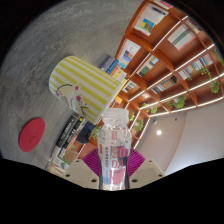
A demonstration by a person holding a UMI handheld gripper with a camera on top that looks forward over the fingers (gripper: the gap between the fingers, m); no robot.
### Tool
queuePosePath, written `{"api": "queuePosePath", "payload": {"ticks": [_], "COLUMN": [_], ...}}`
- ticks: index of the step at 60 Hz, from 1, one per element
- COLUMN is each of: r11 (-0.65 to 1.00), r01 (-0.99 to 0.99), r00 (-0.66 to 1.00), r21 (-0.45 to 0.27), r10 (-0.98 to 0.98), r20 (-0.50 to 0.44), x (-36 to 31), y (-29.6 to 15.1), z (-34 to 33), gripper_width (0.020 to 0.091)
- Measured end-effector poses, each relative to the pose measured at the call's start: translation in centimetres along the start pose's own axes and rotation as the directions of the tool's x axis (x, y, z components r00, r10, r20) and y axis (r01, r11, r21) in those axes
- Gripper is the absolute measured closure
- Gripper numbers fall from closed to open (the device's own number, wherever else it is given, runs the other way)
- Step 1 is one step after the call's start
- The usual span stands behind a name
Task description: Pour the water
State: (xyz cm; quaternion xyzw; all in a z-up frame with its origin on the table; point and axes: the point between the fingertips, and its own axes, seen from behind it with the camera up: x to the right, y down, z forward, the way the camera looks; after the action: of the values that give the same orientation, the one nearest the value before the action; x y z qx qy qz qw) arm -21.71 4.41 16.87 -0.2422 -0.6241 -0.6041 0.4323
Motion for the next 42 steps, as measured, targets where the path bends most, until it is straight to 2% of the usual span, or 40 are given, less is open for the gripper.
{"api": "queuePosePath", "payload": {"ticks": [10, 18, 22, 28, 30, 31, 33, 35, 39, 40, 42], "r11": [0.998, 0.893, 0.707, 0.286, 0.136, 0.063, -0.059, -0.168, -0.322, -0.348, -0.392], "r01": [-0.066, -0.450, -0.704, -0.946, -0.972, -0.975, -0.965, -0.940, -0.893, -0.882, -0.868], "r00": [0.998, 0.889, 0.692, 0.244, 0.082, 0.004, -0.135, -0.257, -0.415, -0.438, -0.477], "r21": [-0.003, 0.001, -0.067, -0.155, -0.192, -0.214, -0.256, -0.297, -0.315, -0.317, -0.305], "r10": [0.066, 0.447, 0.704, 0.939, 0.961, 0.965, 0.947, 0.921, 0.861, 0.853, 0.829], "r20": [0.022, 0.098, 0.158, 0.244, 0.266, 0.263, 0.290, 0.293, 0.295, 0.283, 0.292], "x": [-0.4, -1.1, -1.9, -2.4, -2.7, -2.9, -4.0, -4.4, -5.2, -3.9, -5.8], "y": [-0.1, 0.9, 1.3, 1.3, 1.2, -0.8, 1.4, 0.7, 0.5, -1.9, 0.6], "z": [-0.3, -1.1, -1.9, -3.0, -3.5, -3.4, -3.5, -3.9, -3.9, -4.4, -3.8], "gripper_width": [0.0780, 0.0781, 0.0781, 0.0778, 0.0778, 0.0779, 0.0779, 0.0779, 0.0779, 0.0779, 0.0779]}}
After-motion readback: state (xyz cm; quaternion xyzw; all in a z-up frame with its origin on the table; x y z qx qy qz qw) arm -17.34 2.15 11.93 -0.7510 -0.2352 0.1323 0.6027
